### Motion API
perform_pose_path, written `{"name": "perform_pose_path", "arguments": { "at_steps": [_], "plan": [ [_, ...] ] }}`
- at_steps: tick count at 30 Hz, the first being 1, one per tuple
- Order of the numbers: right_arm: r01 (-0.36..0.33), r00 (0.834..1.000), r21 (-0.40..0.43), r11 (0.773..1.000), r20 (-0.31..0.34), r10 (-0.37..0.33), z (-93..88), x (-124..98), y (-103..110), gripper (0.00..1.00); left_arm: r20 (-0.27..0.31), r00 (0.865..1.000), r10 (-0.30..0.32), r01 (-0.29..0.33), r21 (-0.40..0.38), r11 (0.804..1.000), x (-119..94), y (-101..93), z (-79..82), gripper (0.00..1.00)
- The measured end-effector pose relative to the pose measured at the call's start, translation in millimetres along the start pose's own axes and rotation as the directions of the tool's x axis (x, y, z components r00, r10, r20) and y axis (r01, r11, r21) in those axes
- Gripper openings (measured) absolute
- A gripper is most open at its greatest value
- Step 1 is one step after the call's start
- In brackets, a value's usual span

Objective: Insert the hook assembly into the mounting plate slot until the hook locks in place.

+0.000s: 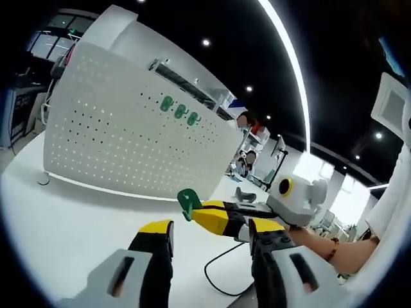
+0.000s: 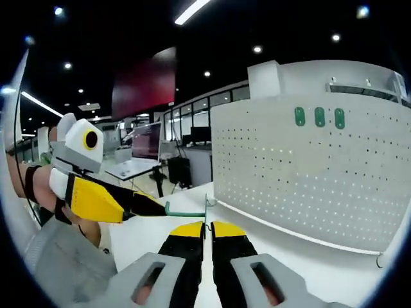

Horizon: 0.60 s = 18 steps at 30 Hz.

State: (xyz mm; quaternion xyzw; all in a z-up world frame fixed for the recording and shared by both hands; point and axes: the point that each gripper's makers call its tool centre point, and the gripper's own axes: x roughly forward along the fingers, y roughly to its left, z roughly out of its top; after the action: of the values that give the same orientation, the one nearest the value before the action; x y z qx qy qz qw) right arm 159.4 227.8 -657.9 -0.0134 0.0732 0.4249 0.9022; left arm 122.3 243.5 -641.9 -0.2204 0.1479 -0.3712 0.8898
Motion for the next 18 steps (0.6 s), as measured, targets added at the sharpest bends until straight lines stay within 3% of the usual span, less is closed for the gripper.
{"name": "perform_pose_path", "arguments": {
  "at_steps": [6,10,11,13,18],
  "plan": [
    [-0.022,1.000,-0.010,1.000,0.017,0.022,4.9,0.6,10.8,0.02,0.091,0.996,-0.026,0.026,0.004,1.000,-2.0,-3.6,15.4,0.38],
    [-0.026,0.999,-0.007,1.000,0.033,0.026,10.2,-0.4,14.1,0.02,0.111,0.993,-0.037,0.033,0.043,0.999,-3.4,-5.1,19.4,0.30],
    [-0.028,0.999,-0.005,1.000,0.038,0.028,11.5,-0.7,14.9,0.02,0.114,0.993,-0.023,0.013,0.082,0.997,-4.2,-2.6,20.5,0.29],
    [-0.028,0.999,-0.009,1.000,0.043,0.028,14.1,-1.2,16.0,0.02,0.107,0.993,-0.057,0.041,0.143,0.989,-4.4,-8.2,20.2,0.25],
    [-0.033,0.997,-0.011,0.999,0.069,0.034,22.4,-2.7,19.7,0.02,0.127,0.991,-0.041,0.026,0.119,0.993,-4.8,-6.1,23.5,0.20]
  ]
}}
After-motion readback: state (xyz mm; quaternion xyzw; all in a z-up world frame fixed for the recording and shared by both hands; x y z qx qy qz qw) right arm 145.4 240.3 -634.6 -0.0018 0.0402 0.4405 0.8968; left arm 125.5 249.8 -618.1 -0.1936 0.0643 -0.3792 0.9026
